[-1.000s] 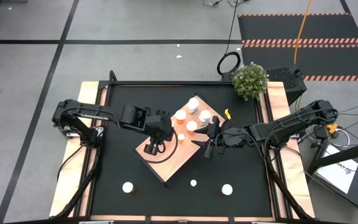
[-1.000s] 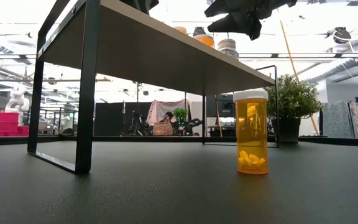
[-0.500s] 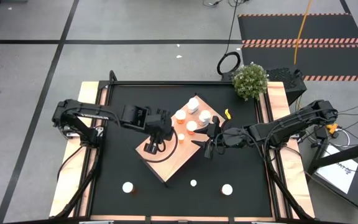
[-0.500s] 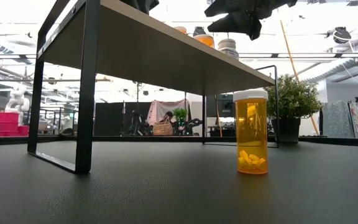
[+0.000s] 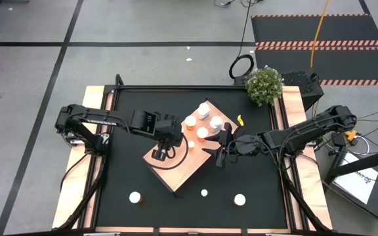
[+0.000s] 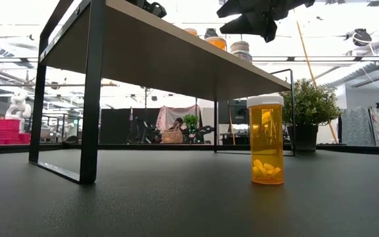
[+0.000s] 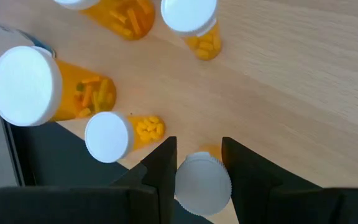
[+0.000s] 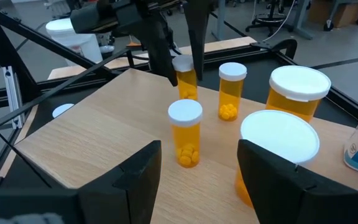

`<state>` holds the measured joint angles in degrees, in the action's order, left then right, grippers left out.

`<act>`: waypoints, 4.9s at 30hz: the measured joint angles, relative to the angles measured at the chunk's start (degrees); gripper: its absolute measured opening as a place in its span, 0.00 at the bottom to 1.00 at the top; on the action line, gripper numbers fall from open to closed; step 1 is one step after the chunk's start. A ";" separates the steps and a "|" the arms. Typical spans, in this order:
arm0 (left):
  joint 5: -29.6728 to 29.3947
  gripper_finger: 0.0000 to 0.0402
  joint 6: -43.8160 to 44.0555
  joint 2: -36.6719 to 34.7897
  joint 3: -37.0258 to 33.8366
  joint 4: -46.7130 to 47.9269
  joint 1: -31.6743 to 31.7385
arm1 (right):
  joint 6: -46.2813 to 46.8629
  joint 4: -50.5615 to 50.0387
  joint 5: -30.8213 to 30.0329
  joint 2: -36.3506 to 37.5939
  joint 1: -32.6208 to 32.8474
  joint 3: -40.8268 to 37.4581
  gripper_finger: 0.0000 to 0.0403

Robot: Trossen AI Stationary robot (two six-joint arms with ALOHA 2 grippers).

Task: Pick and place medicine bottles onto shelf by color
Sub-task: Put the small orange pill bottle on the shelf

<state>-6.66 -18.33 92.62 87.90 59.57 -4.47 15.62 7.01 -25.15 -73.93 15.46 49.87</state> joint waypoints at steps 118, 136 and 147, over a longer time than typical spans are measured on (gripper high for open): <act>-32.37 0.64 38.12 -26.43 -29.31 -22.91 -44.26 | 33.29 -31.18 -1.62 -31.04 21.15 26.23 0.61; -32.35 0.64 38.14 -26.43 -29.30 -23.41 -44.26 | 31.78 -30.32 2.79 -33.72 19.74 26.18 0.68; -32.33 0.64 37.93 -26.43 -29.29 -23.36 -44.25 | 34.41 -30.34 7.48 -36.26 17.07 26.16 0.66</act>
<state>-38.98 19.60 66.19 58.61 36.21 -48.72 50.03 -23.33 -17.67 -110.19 32.53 76.03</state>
